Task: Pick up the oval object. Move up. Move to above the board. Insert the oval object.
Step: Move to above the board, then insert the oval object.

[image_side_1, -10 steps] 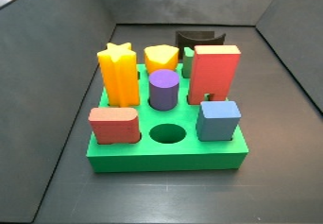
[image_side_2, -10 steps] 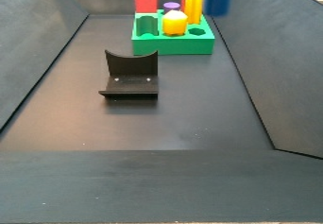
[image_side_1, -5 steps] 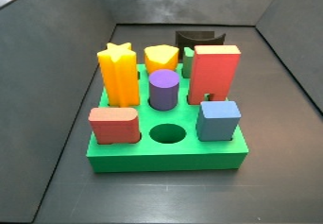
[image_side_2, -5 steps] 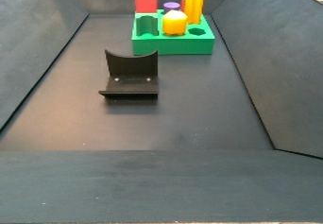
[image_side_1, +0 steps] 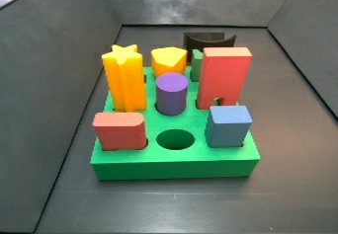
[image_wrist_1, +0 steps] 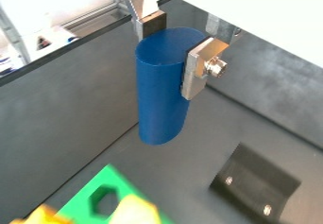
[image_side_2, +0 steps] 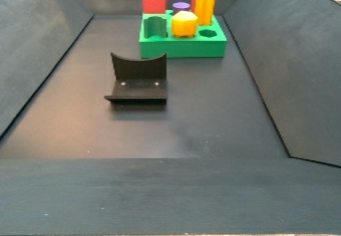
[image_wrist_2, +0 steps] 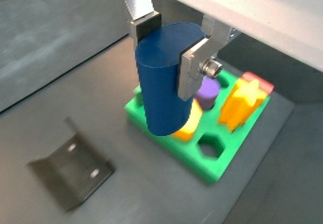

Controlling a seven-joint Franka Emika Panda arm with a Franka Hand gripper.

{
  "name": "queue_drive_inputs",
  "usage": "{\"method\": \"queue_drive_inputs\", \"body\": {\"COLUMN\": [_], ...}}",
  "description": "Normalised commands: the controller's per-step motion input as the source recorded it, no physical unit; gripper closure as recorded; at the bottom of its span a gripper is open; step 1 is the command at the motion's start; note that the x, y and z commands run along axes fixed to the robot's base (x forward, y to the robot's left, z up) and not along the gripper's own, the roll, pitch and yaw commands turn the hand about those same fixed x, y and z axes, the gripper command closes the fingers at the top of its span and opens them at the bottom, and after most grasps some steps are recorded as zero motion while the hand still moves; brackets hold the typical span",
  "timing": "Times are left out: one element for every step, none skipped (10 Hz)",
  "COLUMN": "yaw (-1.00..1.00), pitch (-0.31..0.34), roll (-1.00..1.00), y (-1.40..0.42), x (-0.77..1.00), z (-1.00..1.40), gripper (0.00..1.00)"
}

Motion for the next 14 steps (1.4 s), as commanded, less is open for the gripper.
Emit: {"method": "queue_drive_inputs", "body": {"yaw": [0.0, 0.01, 0.01, 0.01, 0.01, 0.01, 0.01, 0.01, 0.0, 0.0, -0.1, -0.11, 0.0, -0.04], "pitch": [0.042, 0.058, 0.078, 0.094, 0.115, 0.123, 0.141, 0.133, 0.0, -0.043, -0.101, -0.049, -0.089, -0.096], "roll": [0.0, 0.01, 0.0, 0.0, 0.0, 0.0, 0.01, 0.02, 0.0, 0.0, 0.0, 0.0, 0.0, 0.03], "y": [-1.0, -1.0, -1.0, -1.0, -1.0, -0.87, -0.48, -0.25, 0.0, -0.26, -0.52, -0.61, -0.55, -0.51], "x": [0.04, 0.04, 0.06, 0.07, 0.1, 0.1, 0.1, 0.09, 0.0, 0.03, 0.15, 0.32, 0.52, 0.5], "z": [0.1, 0.1, 0.1, 0.11, 0.12, 0.11, 0.07, 0.05, -0.04, -0.27, -0.4, -0.48, -0.41, -0.41], "gripper": [1.0, 1.0, 1.0, 1.0, 1.0, 1.0, 1.0, 1.0, 1.0, 1.0, 1.0, 1.0, 1.0, 1.0]}}
